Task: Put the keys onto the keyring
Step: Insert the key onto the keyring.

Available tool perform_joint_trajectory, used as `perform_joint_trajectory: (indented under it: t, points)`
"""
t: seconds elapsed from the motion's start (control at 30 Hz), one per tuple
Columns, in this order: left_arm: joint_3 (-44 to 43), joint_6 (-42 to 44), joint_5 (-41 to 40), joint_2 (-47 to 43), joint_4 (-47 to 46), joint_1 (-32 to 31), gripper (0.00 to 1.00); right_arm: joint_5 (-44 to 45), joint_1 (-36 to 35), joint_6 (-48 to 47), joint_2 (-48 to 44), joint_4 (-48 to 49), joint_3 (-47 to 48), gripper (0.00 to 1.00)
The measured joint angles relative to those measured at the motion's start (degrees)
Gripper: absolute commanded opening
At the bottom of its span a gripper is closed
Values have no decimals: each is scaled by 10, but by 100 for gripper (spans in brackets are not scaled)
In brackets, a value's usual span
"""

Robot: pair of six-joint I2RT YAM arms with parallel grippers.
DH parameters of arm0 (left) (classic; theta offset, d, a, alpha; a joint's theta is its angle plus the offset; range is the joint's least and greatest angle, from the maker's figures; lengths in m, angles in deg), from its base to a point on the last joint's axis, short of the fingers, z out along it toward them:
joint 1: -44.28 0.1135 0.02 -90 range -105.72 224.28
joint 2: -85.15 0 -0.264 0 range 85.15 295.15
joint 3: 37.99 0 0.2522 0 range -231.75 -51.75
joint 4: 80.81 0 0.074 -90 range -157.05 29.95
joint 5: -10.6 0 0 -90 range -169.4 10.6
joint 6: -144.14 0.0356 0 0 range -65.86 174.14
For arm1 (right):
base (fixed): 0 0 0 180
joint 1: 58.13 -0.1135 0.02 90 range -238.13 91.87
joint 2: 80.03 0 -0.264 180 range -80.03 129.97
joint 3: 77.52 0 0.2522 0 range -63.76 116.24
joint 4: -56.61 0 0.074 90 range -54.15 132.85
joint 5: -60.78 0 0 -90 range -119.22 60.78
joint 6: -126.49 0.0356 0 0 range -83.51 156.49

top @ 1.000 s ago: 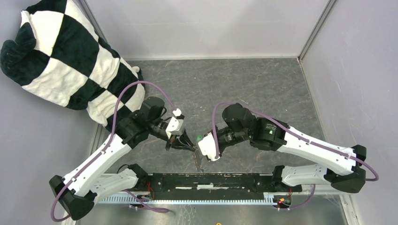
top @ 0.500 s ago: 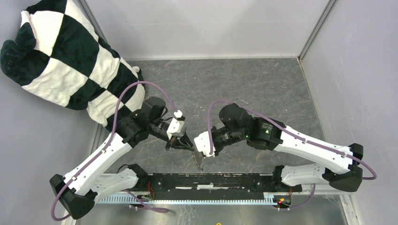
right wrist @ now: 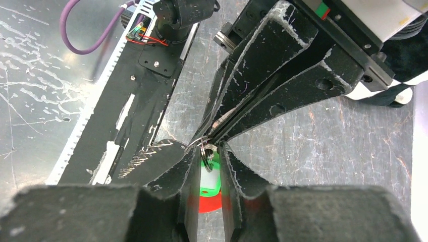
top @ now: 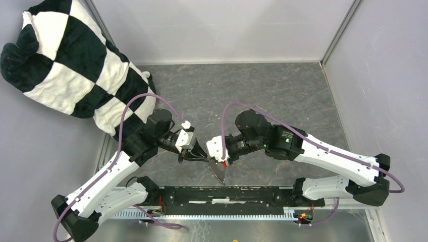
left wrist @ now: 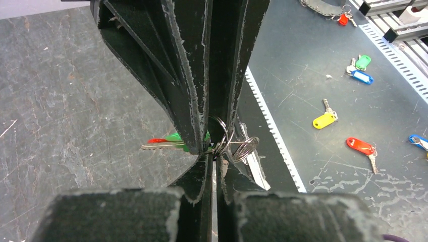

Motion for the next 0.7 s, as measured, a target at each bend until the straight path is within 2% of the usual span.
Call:
perform_joint_trajectory:
  t: [0.17, 0.4, 0.53, 0.7]
  points:
    - [7, -4, 11, 0, -17, 0, 2, 6, 0, -3, 3, -6, 7, 28]
    - [22, -13, 18, -9, -50, 0, 2, 0, 3, -19, 43, -73, 73, 32]
    - [36, -36, 14, -27, -100, 0, 2, -28, 20, -29, 76, -129, 134, 33]
    - [46, -60, 2, -42, -159, 0, 2, -72, 41, -32, 126, -204, 228, 40]
